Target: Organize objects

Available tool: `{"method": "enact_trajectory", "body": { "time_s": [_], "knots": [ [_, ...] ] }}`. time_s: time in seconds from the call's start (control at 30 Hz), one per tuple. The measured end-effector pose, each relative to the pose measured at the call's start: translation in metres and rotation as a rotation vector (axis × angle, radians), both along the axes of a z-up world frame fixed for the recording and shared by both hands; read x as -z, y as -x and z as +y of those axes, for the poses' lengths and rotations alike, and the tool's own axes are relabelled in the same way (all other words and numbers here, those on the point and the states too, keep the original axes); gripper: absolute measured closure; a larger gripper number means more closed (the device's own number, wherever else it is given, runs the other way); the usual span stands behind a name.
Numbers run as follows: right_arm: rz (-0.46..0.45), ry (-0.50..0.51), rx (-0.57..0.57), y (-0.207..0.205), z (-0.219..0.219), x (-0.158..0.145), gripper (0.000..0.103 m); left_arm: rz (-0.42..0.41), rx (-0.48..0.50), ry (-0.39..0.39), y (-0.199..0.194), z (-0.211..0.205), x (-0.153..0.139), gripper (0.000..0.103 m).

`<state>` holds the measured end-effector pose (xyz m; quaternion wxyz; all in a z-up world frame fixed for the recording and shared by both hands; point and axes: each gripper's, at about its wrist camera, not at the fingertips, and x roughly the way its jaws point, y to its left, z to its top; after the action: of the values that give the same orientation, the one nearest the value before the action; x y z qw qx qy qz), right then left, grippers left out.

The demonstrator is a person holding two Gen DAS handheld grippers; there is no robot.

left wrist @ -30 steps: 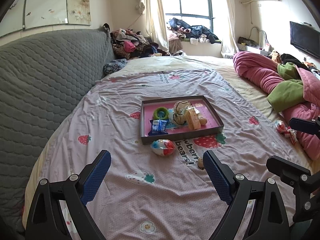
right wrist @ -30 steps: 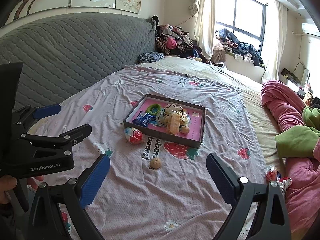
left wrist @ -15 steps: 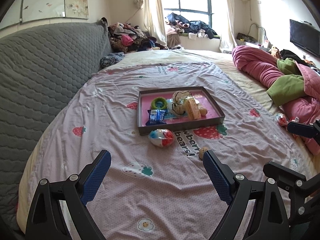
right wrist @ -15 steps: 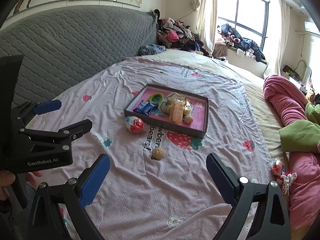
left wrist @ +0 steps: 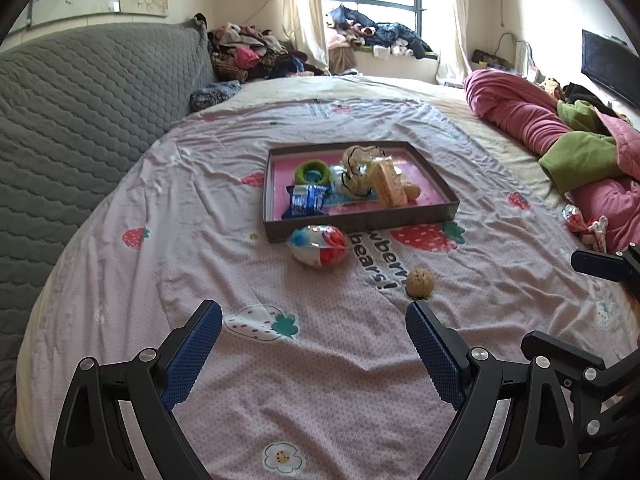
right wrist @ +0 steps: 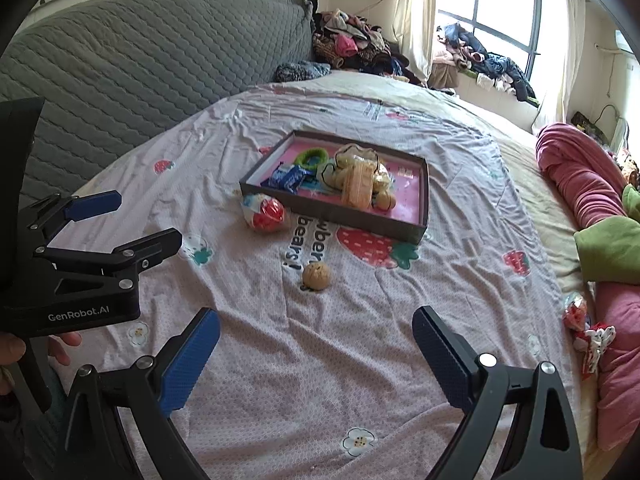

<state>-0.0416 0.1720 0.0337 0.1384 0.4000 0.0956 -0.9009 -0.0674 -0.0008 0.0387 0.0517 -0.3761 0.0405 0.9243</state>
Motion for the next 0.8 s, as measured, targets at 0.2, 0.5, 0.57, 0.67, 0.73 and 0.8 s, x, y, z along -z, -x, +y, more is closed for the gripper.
{"method": "enact_trajectory", "body": {
  "time_s": [0.2,0.5,0.57,0.67,0.73,0.8],
  "knots": [
    [-0.038,-0.002,0.008,0.012,0.001,0.020,0.006,-0.026,0.010,0.001,0.014,0.004,0.018,0.009],
    [-0.073,-0.001,0.016,0.025,0.001,0.040,0.006,-0.053,0.014,-0.006,0.028,0.005,0.034,0.009],
    [-0.079,0.001,0.014,0.028,0.000,0.043,0.006,-0.056,0.013,-0.008,0.031,0.005,0.036,0.009],
    [-0.088,-0.001,0.014,0.031,-0.001,0.047,0.006,-0.061,0.014,-0.010,0.035,0.006,0.040,0.009],
    [-0.092,-0.001,0.013,0.034,-0.002,0.050,0.006,-0.066,0.015,-0.007,0.038,0.006,0.042,0.009],
    [-0.094,-0.001,0.014,0.037,-0.001,0.052,0.006,-0.070,0.012,-0.005,0.040,0.006,0.044,0.009]
  ]
}}
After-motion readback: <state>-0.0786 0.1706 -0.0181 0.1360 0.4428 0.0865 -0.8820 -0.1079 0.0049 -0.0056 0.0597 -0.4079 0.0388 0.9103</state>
